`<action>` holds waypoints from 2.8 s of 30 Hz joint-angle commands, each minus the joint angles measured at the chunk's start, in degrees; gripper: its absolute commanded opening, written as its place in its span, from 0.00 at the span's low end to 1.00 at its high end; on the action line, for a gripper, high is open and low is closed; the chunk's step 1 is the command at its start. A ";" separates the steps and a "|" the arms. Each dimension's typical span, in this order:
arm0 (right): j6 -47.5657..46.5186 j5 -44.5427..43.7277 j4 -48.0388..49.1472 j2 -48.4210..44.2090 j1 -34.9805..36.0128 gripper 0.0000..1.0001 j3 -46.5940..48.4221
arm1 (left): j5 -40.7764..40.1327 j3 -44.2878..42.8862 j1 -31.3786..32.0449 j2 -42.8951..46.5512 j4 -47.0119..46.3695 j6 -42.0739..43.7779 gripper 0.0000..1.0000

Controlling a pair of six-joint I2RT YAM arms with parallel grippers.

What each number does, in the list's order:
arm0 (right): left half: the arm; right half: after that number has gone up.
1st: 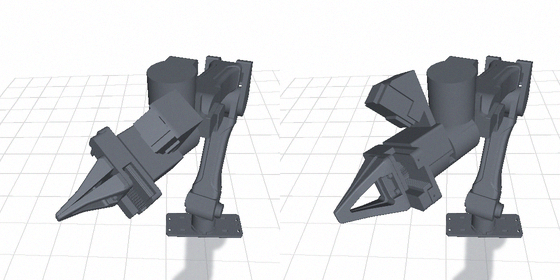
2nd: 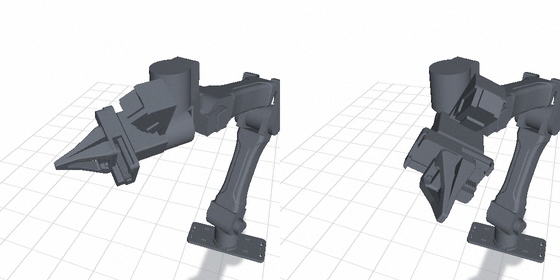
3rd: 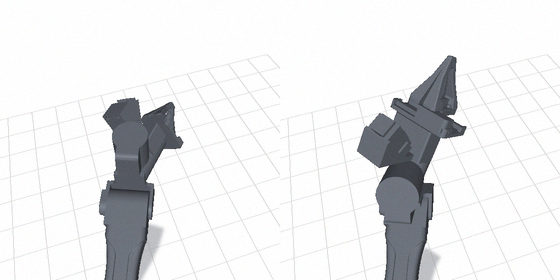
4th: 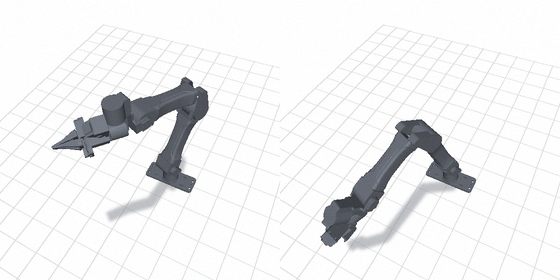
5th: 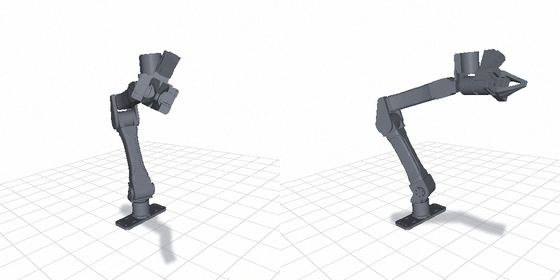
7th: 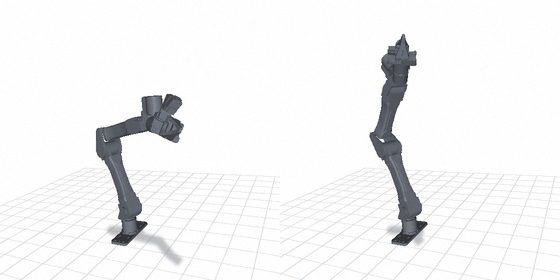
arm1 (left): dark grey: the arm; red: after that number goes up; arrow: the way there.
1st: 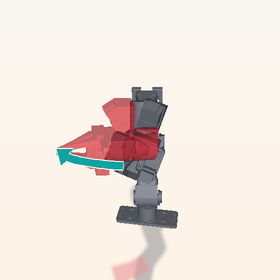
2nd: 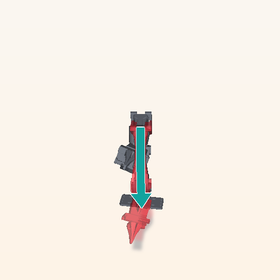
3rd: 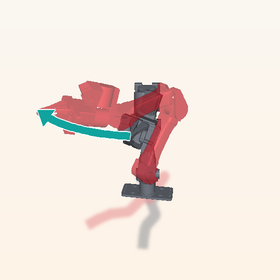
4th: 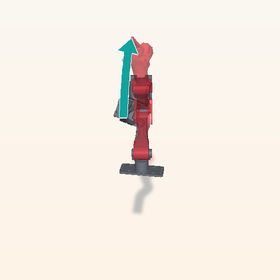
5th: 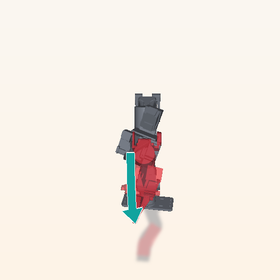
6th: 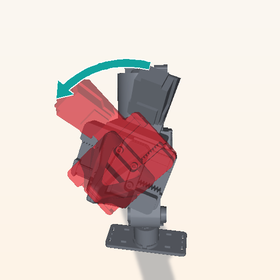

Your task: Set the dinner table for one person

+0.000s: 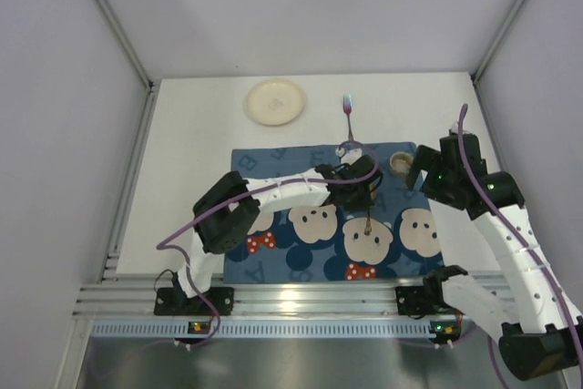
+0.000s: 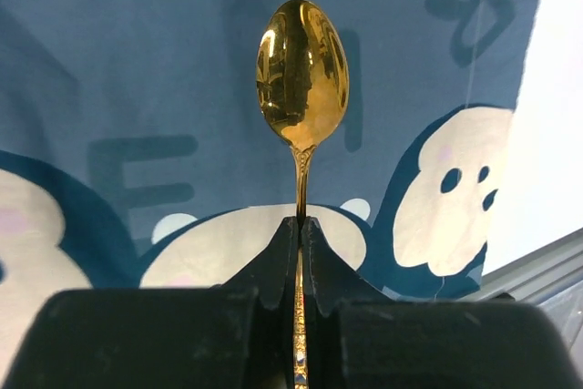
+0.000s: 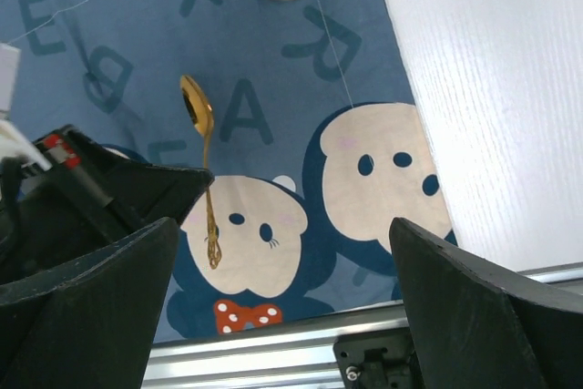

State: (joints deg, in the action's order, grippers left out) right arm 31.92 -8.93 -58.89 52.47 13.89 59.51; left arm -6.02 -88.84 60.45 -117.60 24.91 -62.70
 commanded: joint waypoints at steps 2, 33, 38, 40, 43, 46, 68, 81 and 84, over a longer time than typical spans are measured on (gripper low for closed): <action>-1.51 -2.76 -3.68 -3.77 0.35 1.00 -0.27 | 3.12 -5.02 1.16 -2.97 -1.53 -6.56 0.00; -0.37 -5.84 -3.68 -3.34 0.00 1.00 -0.53 | 3.83 -3.80 -27.55 9.50 10.43 6.52 0.53; 1.56 -6.71 -4.39 -4.04 0.00 1.00 -0.09 | 9.26 -9.58 -43.90 2.74 8.67 8.38 0.50; 2.44 -7.76 -5.00 -4.56 0.00 1.00 0.00 | 10.85 -15.29 -47.50 -1.99 9.45 9.60 0.49; 3.23 -8.91 -6.23 -5.36 0.00 1.00 0.17 | 10.50 -23.73 -49.89 -8.14 12.78 10.92 0.49; 4.81 -10.14 -6.93 -5.80 0.08 1.00 -0.09 | 10.33 -27.44 -51.21 -11.76 13.42 11.19 0.49; 5.26 -11.46 -5.53 0.26 -0.18 1.00 1.58 | 11.21 -28.76 -52.89 -20.39 7.26 11.81 0.32; 2.27 -10.58 -4.48 2.38 0.00 1.00 4.30 | 23.49 -23.59 -52.89 -10.14 -0.11 14.62 0.00; 0.95 -10.58 -2.99 3.25 0.00 1.00 4.30 | 29.99 -15.35 -52.01 -3.02 -2.23 16.55 0.00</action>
State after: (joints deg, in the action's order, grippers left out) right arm 34.94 -19.07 -64.55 54.98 13.82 61.23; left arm 14.50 -109.43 7.92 -132.73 29.10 -49.01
